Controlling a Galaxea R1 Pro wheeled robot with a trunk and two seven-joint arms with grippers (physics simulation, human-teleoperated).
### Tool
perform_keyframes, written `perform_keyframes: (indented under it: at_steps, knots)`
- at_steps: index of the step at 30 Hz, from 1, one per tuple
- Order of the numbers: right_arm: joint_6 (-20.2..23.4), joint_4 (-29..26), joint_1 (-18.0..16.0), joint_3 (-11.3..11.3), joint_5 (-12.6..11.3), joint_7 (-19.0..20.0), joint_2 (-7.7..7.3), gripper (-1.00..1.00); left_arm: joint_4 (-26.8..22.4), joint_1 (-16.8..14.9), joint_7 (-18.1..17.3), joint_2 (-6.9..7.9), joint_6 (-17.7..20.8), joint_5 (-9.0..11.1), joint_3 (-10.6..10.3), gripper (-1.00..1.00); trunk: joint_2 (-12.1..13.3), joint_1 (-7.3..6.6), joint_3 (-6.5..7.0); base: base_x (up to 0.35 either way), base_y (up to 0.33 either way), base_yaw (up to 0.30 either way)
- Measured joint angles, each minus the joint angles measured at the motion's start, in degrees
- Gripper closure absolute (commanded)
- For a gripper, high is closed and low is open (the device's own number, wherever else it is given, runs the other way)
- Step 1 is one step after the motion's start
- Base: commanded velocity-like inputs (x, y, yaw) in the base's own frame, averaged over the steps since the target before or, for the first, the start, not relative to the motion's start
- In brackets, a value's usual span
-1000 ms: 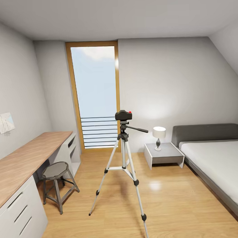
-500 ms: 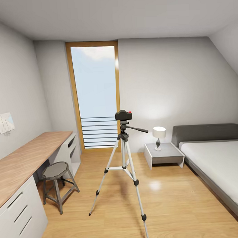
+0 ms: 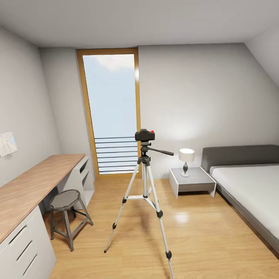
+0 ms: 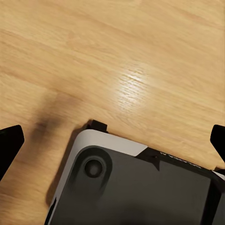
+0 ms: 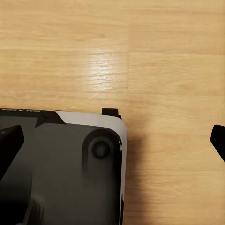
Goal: Attach the digital camera to the camera tripod in the bedroom.
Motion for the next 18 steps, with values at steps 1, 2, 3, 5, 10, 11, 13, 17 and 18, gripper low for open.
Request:
perform_keyframes:
  at_steps: [1, 2, 3, 5, 10, 11, 13, 17, 18]
  knots:
    - [0.02, 0.00, 0.00, 0.02, 0.00, 0.00, 0.00, -1.00, -0.01, 0.00, 0.00, -0.01, 0.00, 0.00, 0.00, -1.00, 0.00, 0.00, 0.00, 0.000, 0.000, 0.000]
    - [0.03, 0.00, 0.00, 0.02, 0.00, 0.00, 0.00, -1.00, -0.01, 0.00, 0.00, 0.00, 0.00, 0.00, 0.00, -1.00, 0.00, 0.00, 0.00, 0.000, 0.000, 0.000]
    - [0.04, 0.00, 0.00, 0.03, 0.00, 0.00, 0.00, -1.00, -0.01, 0.00, 0.00, 0.01, 0.00, 0.00, 0.00, -1.00, 0.00, 0.00, 0.00, 0.000, 0.000, 0.000]
    - [0.05, 0.00, 0.00, 0.04, 0.00, 0.00, 0.00, -1.00, -0.01, -0.02, 0.00, 0.02, 0.00, 0.00, 0.00, -1.00, 0.00, 0.00, 0.00, 0.000, 0.000, 0.000]
    - [0.03, 0.00, 0.00, 0.06, 0.00, 0.00, 0.00, -1.00, -0.02, -0.01, 0.00, 0.04, 0.00, 0.00, 0.02, -1.00, 0.00, 0.00, 0.00, 0.000, 0.000, 0.000]
    - [0.02, 0.00, 0.00, 0.06, 0.00, 0.00, 0.00, -1.00, 0.00, 0.00, 0.00, 0.04, 0.00, 0.00, 0.02, -1.00, 0.00, 0.00, 0.00, 0.000, 0.000, 0.000]
    - [0.02, 0.00, 0.00, 0.05, 0.00, 0.00, 0.00, -1.00, 0.00, -0.03, 0.00, 0.05, 0.00, 0.00, 0.01, -1.00, 0.00, 0.00, 0.00, 0.000, 0.000, 0.000]
    - [0.00, 0.00, 0.00, 0.00, 0.00, 0.00, 0.00, -1.00, 0.02, -0.01, 0.00, 0.05, 0.00, 0.00, 0.00, -1.00, 0.00, 0.00, 0.00, 0.000, 0.000, 0.000]
    - [0.00, 0.00, 0.00, 0.00, 0.00, 0.00, 0.00, -1.00, 0.01, -0.01, 0.00, 0.05, 0.00, 0.00, 0.00, -1.00, 0.00, 0.00, 0.00, 0.000, 0.000, 0.000]
